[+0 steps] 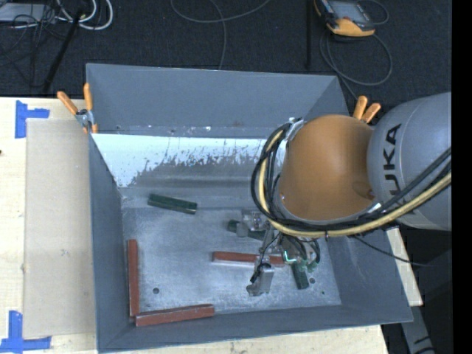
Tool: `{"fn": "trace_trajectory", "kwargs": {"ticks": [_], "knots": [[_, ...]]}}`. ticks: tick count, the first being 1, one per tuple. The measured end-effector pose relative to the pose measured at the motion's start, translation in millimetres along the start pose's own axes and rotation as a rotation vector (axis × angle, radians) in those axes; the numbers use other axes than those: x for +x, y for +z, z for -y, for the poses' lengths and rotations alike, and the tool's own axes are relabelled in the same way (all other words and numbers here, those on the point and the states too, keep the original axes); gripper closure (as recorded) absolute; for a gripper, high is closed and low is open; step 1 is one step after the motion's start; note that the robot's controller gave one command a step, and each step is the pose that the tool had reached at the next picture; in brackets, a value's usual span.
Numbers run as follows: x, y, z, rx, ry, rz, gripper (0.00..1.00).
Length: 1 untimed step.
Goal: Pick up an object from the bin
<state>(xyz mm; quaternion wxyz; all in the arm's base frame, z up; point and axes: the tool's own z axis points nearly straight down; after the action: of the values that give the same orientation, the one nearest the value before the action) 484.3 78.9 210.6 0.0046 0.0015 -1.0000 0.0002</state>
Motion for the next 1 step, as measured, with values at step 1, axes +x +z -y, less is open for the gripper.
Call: {"fn": "trace_trajectory", "kwargs": {"ticks": [1], "knots": [[-76.3, 141.1, 42.7, -0.001, -0.138, 0.018, 0.00]]}}
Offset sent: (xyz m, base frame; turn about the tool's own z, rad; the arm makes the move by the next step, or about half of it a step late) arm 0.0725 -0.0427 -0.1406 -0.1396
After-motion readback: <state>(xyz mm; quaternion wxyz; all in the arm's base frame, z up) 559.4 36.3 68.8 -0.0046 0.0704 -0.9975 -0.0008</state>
